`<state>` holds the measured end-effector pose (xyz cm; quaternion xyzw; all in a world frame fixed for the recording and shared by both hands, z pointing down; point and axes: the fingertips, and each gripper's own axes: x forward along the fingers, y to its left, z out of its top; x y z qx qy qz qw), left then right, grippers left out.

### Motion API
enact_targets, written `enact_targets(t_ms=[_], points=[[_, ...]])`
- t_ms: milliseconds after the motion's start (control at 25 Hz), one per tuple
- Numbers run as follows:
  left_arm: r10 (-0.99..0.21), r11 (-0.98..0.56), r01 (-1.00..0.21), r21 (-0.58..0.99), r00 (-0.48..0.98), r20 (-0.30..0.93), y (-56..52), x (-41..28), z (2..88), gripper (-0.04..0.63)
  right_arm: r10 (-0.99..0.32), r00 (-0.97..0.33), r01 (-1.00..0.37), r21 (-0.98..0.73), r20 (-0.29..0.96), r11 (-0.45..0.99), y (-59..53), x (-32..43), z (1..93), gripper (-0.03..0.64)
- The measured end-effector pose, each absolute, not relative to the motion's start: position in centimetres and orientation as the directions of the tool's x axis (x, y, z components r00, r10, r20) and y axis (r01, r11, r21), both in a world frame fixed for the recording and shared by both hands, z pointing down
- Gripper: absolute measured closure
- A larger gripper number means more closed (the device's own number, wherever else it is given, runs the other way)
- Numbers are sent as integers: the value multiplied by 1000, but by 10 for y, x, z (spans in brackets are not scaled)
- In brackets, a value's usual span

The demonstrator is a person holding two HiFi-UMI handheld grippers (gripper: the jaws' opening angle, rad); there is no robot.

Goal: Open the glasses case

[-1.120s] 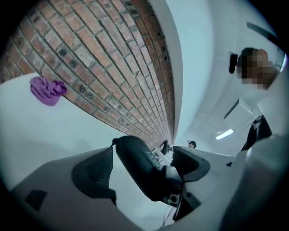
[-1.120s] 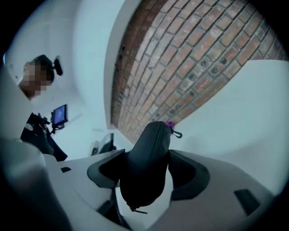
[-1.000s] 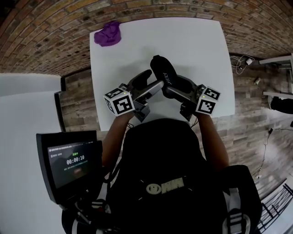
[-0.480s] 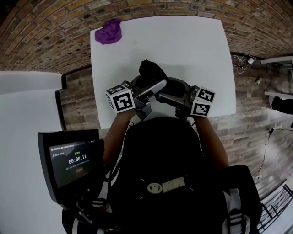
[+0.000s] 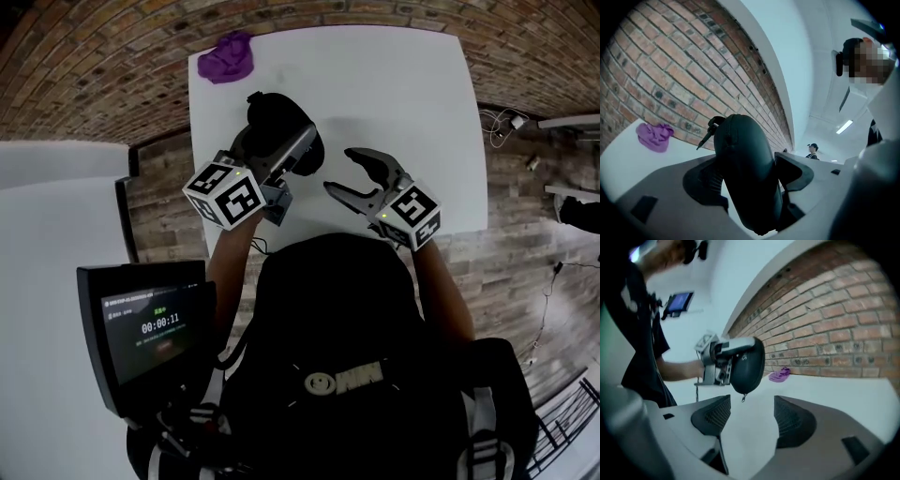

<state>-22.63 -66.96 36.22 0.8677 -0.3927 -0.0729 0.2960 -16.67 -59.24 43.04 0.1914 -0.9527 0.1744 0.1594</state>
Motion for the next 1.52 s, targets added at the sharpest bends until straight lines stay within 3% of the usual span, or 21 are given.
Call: enact_targets(t_ms=[120,280,400,560,880,1120,1520], points=[[-743,-507,-644,573,664,89,-674,-225,355,250,-366,-812,-437,-57,455,898,-593,-185,434,418],[-736,-500,-644,580,668,107,-676,-219,358,258,-420,-760,-494,-22,496,869,-603,-192,441,467],[-716,-513,-646,565,685,132,-672,-214,359,263,-435,-711,-495,47,552,868,-603,-184,448,594],[-704,-519,-648,558,694,151,-668,-209,365,272,-347,-739,-427,-2,578,904,-588,-190,454,598],[-651,-550,-621,558,738,179,-660,-196,372,295,-325,-717,-407,8,617,913,-583,-187,464,604],[-625,-580,-594,558,763,162,-651,-190,368,314,-353,-700,-473,-33,621,880,-595,-172,469,604],[-597,-593,-571,567,785,166,-648,-186,371,319,-385,-655,-435,92,650,895,-604,-162,468,604]])
